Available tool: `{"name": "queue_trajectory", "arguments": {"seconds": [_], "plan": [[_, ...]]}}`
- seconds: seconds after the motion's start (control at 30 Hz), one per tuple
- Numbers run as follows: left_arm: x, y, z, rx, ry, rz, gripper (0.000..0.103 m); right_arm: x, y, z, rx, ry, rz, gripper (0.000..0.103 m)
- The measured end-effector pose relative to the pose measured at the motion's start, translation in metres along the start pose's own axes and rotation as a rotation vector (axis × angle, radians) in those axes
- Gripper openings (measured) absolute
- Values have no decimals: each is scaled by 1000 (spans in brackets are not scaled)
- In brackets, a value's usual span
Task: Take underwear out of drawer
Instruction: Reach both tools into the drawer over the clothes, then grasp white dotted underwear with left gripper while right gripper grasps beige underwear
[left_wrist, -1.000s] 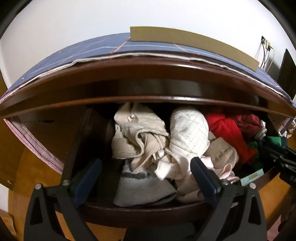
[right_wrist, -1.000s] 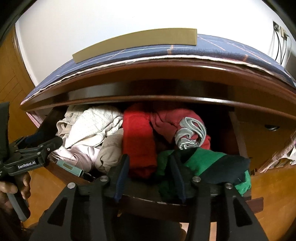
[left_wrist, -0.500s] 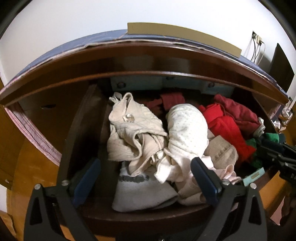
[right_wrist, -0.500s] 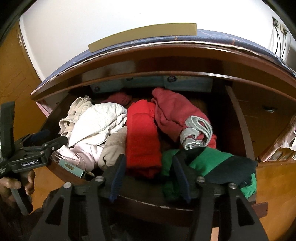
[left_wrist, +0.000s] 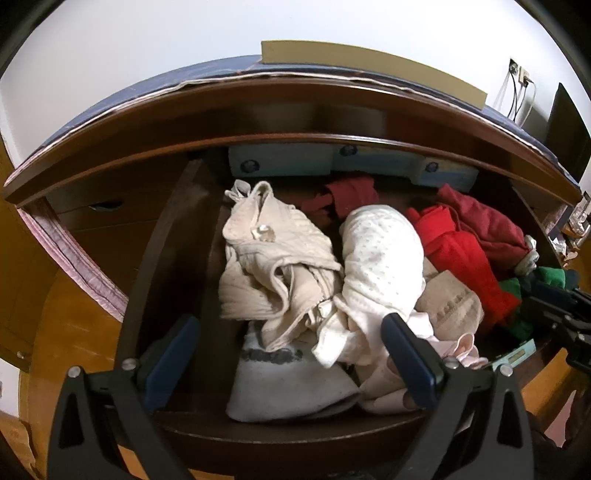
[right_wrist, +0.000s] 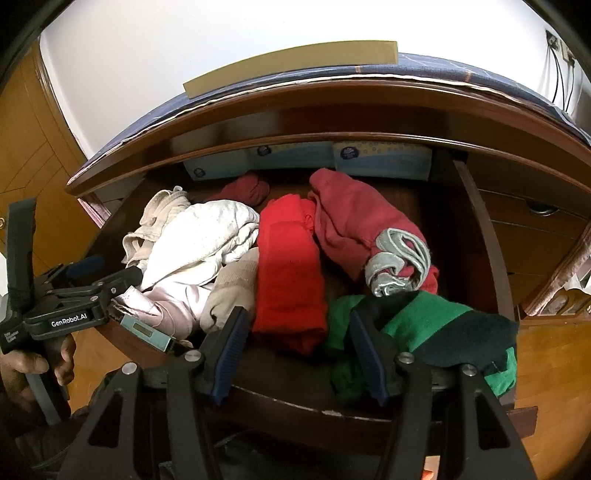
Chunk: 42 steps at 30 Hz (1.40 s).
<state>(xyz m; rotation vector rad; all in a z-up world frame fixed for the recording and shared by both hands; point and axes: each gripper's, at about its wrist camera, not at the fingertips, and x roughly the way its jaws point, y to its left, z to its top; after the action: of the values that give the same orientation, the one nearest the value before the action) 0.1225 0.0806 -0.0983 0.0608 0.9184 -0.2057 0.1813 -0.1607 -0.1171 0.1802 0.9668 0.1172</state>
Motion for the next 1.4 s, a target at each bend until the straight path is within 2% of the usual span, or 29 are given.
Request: {"name": "queue_trajectory", "arguments": {"seconds": [0.13,0.23,0.33,0.4,0.5,0.6,0.67,0.73,0.87,1.0,1.1,1.13,1.17,1.27,1.4], "plan": [[-1,-4,5,44,26,-23,100,-1,-1,-1,-3,-11,1,60],[-12,-12,17,89,-10,-25,100,-3,-1,-3,-5,-19,1,60],[-19,-23,34,116,-36,-67,100,-4,-1,-4,-9,-29,1,60],[-14,-32,47,140,-25,-99,100,-3,-1,-4,-10,-29,2,60],[6,-47,62,177,26,-85,100,-3,-1,-5,-13,-32,3,60],[31,-61,68,211,112,-93,98,-4,0,-6,-15,-37,4,60],[46,-67,70,221,193,-99,85,-4,0,-6,-15,-41,5,60],[53,-72,73,228,222,-109,84,-4,0,-7,-16,-43,5,60],[65,-78,79,271,261,-64,84,-4,-1,-6,-16,-44,5,60],[83,-90,75,336,365,-64,80,-4,-1,-6,-17,-43,5,60],[84,-94,74,356,366,-74,68,-4,-1,-6,-16,-44,5,60],[84,-93,72,352,371,-77,59,-4,-1,-6,-16,-44,5,60],[84,-91,72,343,372,-83,55,-4,-1,-6,-16,-43,5,60],[78,-85,72,312,336,-119,43,-4,-1,-6,-16,-43,6,60],[54,-65,76,203,208,-191,40,-8,-3,-4,1,-48,21,60]]}}
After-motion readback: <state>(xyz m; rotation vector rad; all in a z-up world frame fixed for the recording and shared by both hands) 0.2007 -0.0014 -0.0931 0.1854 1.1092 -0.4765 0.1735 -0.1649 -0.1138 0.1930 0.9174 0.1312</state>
